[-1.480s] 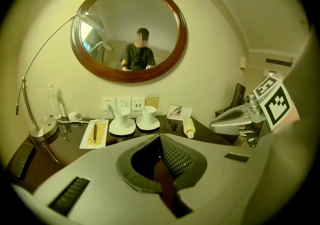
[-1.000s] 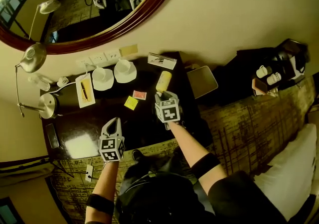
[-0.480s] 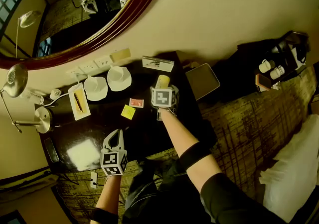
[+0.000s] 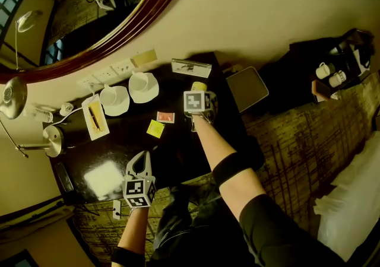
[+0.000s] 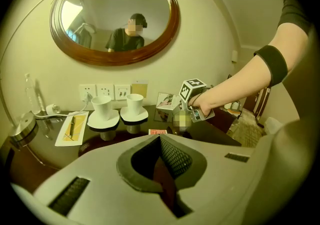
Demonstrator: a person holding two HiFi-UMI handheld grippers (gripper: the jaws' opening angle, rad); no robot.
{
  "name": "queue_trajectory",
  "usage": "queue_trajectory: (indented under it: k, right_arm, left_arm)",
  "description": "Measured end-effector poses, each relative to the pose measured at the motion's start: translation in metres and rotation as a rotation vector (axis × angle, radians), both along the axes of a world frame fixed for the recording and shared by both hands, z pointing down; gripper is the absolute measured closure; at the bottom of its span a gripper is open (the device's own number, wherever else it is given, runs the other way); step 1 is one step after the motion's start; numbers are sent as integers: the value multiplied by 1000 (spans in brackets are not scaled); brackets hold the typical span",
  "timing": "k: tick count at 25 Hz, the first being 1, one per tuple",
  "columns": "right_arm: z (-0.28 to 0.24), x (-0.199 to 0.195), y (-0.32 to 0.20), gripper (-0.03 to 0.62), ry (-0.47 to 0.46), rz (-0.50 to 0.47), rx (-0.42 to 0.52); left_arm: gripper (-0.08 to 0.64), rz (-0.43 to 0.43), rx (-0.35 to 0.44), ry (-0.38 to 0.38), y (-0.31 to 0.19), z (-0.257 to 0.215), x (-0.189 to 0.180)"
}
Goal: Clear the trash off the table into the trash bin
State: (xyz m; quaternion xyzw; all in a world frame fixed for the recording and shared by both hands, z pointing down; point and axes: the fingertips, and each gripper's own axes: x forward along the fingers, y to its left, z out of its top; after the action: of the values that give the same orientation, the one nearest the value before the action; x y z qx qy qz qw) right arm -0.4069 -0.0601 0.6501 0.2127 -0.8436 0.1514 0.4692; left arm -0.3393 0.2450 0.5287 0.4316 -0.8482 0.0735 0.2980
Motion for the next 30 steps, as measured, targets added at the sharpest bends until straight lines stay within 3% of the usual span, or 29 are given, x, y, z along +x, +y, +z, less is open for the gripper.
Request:
queue_trajectory:
  k: [2,7,14,19,30]
  right_arm:
    - [2,3,0,132,21,-32,21]
    - [5,4,14,250,47,-117,8]
    - [-2,3,26,281,11,-169,14]
    - [-28,1,34,282,-76,-238,54]
    - [-148,26,72,281,-442,-401,125]
  left_arm:
    - [560,-10,-5,1,2,2,0]
    - [560,-11,-2,6,5,1,5]
    - [560,-28,3,16,8,1,10]
    - [560,-33,12,15,7,0,11]
    - [560,-13,61,-12,-9,-25,15]
